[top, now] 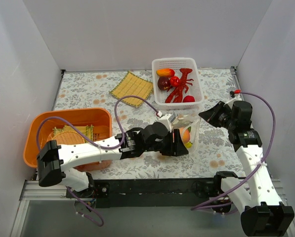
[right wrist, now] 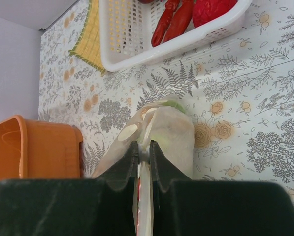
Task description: Open the zip-top bag and remove the fake food
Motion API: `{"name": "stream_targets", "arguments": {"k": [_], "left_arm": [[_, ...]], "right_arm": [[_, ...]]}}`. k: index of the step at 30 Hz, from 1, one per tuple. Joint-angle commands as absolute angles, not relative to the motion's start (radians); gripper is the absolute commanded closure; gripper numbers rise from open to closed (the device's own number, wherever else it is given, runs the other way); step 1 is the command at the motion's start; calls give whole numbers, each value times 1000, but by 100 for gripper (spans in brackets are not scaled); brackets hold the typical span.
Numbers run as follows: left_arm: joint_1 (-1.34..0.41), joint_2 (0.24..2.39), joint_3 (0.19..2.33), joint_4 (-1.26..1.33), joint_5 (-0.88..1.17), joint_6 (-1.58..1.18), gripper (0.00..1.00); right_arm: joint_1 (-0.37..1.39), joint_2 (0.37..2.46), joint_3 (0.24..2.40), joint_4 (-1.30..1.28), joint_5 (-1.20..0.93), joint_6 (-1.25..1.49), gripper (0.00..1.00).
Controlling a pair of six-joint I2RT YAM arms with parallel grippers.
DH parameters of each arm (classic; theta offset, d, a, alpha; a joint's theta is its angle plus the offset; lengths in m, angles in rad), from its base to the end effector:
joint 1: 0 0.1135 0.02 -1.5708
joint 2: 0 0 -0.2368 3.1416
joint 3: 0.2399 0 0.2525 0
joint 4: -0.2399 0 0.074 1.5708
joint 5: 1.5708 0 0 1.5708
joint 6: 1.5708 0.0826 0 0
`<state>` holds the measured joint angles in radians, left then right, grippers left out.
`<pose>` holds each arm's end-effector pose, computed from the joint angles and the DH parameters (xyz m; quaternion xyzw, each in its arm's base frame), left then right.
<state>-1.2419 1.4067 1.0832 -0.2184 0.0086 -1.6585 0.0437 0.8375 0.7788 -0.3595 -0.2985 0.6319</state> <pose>0.1179 -0.3476 0.2453 -0.1780 0.8522 -0.4889 0.0555 0.2483 0.0352 0.2728 0.1628 0.8170 0.2962 0.4671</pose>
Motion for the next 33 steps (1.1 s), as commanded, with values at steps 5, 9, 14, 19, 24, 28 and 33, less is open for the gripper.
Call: {"name": "stream_targets", "arguments": {"k": [5,9,14,19,24,28,33], "left_arm": [[-1249,1428,1284,-437,-104,-1508,52],[-1249,1447,1340,-509,-149,-1461,51],[-1249,1466,1414,-622,-253,-1410,50],[-1249,1558,1535,-710,-342,-1333,50],[-1249,1653,1623,-768,-366,-1284,51],[-1249,1718,1666,-821,-457,-1269,51],[-1249,1762,1709,-850,-557,-1247,61]], "right_arm": [[74,804,854,-354,-311,640,99],[84,814,868,-354,-304,640,99],[103,830,884,-350,-290,641,99],[132,833,890,-345,-270,650,99],[166,838,888,-342,-245,657,99],[181,841,888,-344,-235,658,99],[190,844,911,-374,-213,646,99]]}}
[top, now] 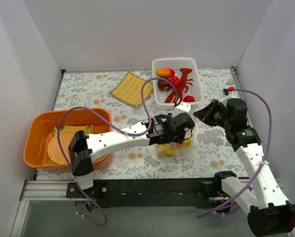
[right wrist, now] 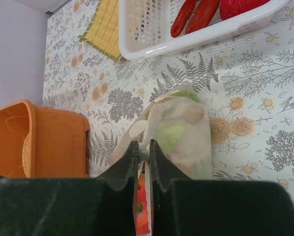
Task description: Open the zip-top bag and remove the fake food
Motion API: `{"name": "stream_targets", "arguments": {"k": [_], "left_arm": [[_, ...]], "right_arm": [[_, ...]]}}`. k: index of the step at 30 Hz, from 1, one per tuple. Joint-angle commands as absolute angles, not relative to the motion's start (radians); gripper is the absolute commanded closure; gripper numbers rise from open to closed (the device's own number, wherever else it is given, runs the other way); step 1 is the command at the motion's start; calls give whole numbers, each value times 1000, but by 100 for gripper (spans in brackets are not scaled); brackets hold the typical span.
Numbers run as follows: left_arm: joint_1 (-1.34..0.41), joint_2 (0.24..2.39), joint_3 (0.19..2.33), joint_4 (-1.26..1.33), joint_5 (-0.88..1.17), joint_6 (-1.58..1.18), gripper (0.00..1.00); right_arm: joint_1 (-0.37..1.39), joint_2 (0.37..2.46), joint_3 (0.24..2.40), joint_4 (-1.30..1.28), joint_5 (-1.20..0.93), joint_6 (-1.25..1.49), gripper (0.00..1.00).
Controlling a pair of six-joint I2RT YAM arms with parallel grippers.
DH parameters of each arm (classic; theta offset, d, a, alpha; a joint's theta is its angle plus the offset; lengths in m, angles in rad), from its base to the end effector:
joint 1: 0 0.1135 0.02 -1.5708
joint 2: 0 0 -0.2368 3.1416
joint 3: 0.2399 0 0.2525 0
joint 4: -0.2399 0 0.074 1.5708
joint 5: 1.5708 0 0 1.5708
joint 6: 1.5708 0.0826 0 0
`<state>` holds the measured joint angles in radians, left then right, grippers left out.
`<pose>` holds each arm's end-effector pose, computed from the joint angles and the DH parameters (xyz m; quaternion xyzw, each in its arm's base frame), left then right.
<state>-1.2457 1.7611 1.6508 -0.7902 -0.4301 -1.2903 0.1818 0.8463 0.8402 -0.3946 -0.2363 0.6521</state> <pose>0.1629 -0.3754 0.2618 -0.0907 0.9208 -0.2466 0.2882 0.2431 0.0644 0.2891 0.1296 0.8203 0.3119 0.4616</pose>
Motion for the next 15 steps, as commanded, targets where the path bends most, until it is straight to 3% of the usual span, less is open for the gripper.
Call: {"name": "stream_targets", "arguments": {"k": [1,2,5,10,15], "left_arm": [[-1249,1770,1712,-848,-563,-1243,65],[-1249,1779,1716,-842,-561,-1238,78],[-1249,1787,1721,-816,-543,-1224,100],[-1249,1792,1713,-788,-534,-1235,100],[-1247,1747,1666,-730,-506,-1253,100]], "right_arm": [[190,844,916,-383,-213,643,99],[190,844,920,-390,-212,640,99],[190,838,936,-403,-201,630,99],[190,830,931,-413,-198,617,99],[192,821,934,-425,-186,594,82]]}}
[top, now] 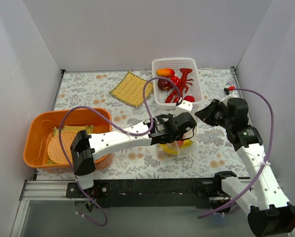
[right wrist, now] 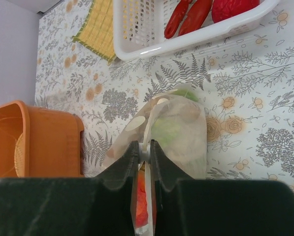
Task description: Open the zip-top bag and remove the fake food
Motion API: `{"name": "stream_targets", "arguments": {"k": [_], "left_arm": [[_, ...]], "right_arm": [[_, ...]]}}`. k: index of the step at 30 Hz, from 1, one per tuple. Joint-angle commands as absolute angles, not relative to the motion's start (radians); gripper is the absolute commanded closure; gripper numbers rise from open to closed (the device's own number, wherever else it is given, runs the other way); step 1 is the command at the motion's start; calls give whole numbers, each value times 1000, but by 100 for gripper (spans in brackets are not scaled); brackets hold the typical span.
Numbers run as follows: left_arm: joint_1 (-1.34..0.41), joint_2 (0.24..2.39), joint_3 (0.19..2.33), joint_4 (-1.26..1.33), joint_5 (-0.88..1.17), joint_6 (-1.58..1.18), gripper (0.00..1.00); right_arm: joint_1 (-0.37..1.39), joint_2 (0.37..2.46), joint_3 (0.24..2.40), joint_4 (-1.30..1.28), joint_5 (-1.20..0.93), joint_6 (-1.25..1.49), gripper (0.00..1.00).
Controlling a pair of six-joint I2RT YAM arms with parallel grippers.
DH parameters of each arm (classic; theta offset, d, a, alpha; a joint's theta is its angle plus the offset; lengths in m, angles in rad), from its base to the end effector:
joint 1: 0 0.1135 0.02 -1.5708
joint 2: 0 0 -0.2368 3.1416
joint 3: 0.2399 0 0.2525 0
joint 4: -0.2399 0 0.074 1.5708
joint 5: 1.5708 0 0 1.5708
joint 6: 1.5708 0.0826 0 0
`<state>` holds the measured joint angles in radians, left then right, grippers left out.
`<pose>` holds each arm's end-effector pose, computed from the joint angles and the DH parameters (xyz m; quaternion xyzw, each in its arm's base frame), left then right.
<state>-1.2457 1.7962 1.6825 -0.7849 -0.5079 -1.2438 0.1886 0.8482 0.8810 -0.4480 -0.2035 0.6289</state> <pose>0.1704 -0.3799 0.2617 -0.0820 0.9138 -0.2264 0.3269 0.2408 0.0629 0.2966 0.1278 0.8253 0.2940 0.4648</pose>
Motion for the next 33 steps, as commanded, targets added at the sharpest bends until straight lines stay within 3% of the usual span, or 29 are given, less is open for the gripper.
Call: {"name": "stream_targets", "arguments": {"k": [1,11,16,24,33], "left_arm": [[-1247,1735,1655,-712,-505,-1258,100],[-1184,1684,1572,-631,-394,-1327,100],[-1128,1674,1554,-575,-325,-1338,100],[-1072,1661,1532,-534,-262,-1356,100],[-1062,1654,1523,-509,-232,-1367,100]], "right_arm": [[192,821,934,-426,-189,591,78],[192,821,973,-480,-166,534,35],[192,807,1015,-548,-137,479,20],[207,720,988,-658,-136,440,19],[354,712,1000,-675,-159,480,45]]}}
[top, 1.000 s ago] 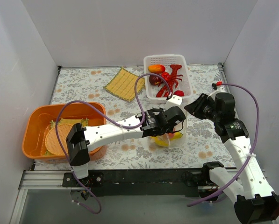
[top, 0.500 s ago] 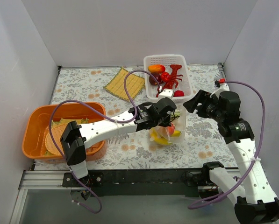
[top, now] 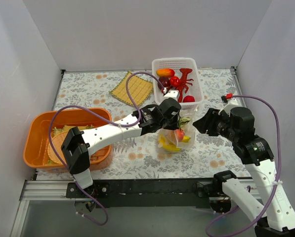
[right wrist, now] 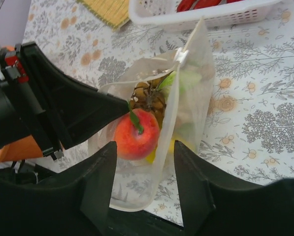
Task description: Open the zip-top bag and remove the fake food
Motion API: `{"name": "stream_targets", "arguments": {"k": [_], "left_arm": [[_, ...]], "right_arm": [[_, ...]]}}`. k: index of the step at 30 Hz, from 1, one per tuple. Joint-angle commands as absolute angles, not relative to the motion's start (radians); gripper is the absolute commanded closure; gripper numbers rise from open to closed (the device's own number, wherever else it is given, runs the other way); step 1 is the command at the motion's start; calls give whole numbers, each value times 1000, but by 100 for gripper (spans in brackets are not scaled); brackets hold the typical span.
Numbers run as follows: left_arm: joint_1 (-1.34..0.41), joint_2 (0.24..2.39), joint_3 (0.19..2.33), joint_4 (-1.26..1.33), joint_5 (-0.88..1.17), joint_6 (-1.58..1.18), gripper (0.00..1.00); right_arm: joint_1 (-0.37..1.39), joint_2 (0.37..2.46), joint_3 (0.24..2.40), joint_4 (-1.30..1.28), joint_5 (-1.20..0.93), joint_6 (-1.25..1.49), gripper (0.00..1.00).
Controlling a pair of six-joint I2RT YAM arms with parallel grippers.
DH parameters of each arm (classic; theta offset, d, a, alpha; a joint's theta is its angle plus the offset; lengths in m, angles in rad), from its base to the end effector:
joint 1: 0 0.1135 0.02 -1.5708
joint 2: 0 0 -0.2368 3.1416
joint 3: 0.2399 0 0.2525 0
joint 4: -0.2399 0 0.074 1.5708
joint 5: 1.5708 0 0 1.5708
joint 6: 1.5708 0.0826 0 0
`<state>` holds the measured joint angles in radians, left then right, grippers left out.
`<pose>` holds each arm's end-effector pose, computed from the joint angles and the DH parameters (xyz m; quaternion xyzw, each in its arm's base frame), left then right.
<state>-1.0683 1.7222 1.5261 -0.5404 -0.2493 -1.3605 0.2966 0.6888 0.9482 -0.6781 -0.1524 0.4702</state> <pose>0.2211 -0.3601 0.2552 -0.1819 0.8902 -0.3371 0.2468 0.1886 0.0708 0.3216 0.0312 0.8366 0.2624 0.4798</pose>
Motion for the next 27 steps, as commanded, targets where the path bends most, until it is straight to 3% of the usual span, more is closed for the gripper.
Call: {"name": "stream_targets", "arguments": {"k": [1,11,21,27], "left_arm": [[-1062,1652,1526,-511,-233,-1364,100],[-1062,1632,1514,-525,-248,-1388,100],[-1063,1574,1459,-532,-230,-1407,100],[-1065,1575,1459,-529,-204,-1405,100]], "right_arm": [[400,716,996,-661,-166,492,50],[730,819,885,-558,105,603,55],[730,854,790,-456,129,626,47],[730,839,746,-373,80,644,30]]}}
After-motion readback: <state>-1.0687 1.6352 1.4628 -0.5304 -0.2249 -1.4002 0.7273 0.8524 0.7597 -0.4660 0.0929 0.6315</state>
